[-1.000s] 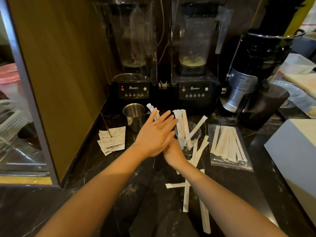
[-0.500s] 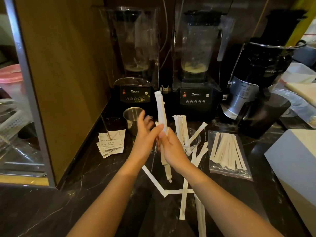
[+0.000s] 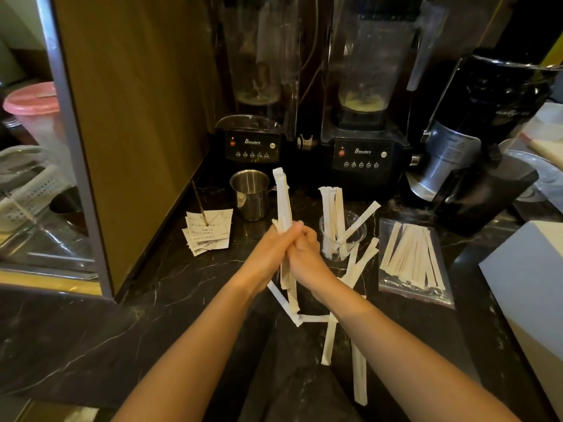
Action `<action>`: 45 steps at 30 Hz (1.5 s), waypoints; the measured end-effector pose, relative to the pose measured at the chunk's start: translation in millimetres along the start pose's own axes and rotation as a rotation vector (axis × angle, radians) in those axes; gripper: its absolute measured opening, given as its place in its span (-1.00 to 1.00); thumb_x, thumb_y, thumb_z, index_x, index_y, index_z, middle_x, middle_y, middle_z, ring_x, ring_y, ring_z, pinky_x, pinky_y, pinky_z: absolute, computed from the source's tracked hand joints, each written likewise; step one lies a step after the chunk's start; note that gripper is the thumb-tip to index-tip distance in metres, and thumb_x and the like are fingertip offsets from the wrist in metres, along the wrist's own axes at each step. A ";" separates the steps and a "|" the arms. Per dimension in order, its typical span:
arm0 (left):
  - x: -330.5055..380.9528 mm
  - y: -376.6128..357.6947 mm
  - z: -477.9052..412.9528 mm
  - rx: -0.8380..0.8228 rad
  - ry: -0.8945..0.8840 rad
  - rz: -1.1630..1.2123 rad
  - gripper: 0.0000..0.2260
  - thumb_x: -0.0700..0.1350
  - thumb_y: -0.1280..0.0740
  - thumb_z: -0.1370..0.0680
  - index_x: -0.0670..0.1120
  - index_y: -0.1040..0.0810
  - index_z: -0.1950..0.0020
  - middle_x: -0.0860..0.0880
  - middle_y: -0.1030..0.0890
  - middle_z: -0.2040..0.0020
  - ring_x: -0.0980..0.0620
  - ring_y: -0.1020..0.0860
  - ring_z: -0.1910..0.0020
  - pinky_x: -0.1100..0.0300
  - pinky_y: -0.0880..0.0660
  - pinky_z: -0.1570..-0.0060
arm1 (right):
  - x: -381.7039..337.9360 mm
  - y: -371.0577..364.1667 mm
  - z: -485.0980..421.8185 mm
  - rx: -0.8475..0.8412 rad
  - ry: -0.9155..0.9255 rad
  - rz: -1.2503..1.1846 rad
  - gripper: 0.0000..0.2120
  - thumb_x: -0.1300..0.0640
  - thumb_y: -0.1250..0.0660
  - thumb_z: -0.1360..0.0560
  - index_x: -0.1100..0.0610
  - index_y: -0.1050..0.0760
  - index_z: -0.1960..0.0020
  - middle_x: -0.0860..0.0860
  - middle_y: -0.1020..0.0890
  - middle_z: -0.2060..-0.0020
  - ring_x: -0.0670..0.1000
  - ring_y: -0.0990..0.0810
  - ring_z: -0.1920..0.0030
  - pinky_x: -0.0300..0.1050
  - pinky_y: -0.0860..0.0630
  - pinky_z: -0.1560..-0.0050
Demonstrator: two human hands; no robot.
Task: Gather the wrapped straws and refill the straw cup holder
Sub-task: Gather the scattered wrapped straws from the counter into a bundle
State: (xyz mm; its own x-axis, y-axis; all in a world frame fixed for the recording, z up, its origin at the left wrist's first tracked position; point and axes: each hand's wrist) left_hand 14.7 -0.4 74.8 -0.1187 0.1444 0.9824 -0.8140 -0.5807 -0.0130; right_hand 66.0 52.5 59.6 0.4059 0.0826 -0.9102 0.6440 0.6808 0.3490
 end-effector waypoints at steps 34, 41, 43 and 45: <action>-52.6 30.1 -5.7 0.261 0.479 -0.064 -0.81 -0.22 -0.32 -0.51 -0.23 -0.39 -0.06 -0.08 -0.30 0.37 0.08 -0.23 0.47 0.29 -0.25 0.56 | 75.5 117.3 -17.5 0.122 -0.431 0.303 -0.62 0.02 -0.33 -0.48 0.25 -0.36 -0.15 0.16 -0.50 -0.12 0.16 -0.54 -0.15 -0.06 -0.54 0.04; -61.7 35.3 -3.2 0.233 0.577 -0.119 -0.83 -0.21 -0.31 -0.51 -0.25 -0.40 -0.05 -0.09 -0.32 0.39 0.07 -0.22 0.50 0.36 -0.23 0.70 | 73.9 101.8 -34.8 0.157 -0.338 0.499 -0.75 0.00 -0.32 -0.47 0.19 -0.42 0.13 0.10 -0.50 0.16 0.06 -0.50 0.16 -0.03 -0.58 -0.05; -63.6 33.5 -3.6 0.231 0.572 -0.116 -0.81 -0.23 -0.29 -0.52 -0.27 -0.41 -0.08 -0.09 -0.30 0.41 0.07 -0.21 0.50 0.35 -0.21 0.70 | 71.8 95.4 -38.2 0.148 -0.348 0.545 -0.75 0.00 -0.32 -0.47 0.20 -0.46 0.08 0.09 -0.50 0.17 0.05 -0.51 0.19 -0.08 -0.57 0.04; -65.8 30.8 -5.0 0.231 0.568 -0.120 -0.75 -0.24 -0.28 -0.52 -0.30 -0.41 -0.16 -0.09 -0.30 0.40 0.07 -0.21 0.50 0.29 -0.22 0.64 | 69.4 90.5 -40.0 0.137 -0.357 0.571 -0.71 0.00 -0.32 -0.48 0.23 -0.51 -0.01 0.09 -0.50 0.18 0.02 -0.50 0.26 -0.15 -0.50 0.24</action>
State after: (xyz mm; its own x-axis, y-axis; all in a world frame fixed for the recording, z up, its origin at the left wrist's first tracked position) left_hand -5.4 -23.8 8.8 -0.3698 0.5862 0.7208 -0.7041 -0.6830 0.1942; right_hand 126.5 149.0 19.1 0.8797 0.1400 -0.4545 0.3327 0.5016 0.7986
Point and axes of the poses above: each hand's wrist, its own z-axis away from the middle knuckle, its own y-axis out of the back of the hand, x = y × z
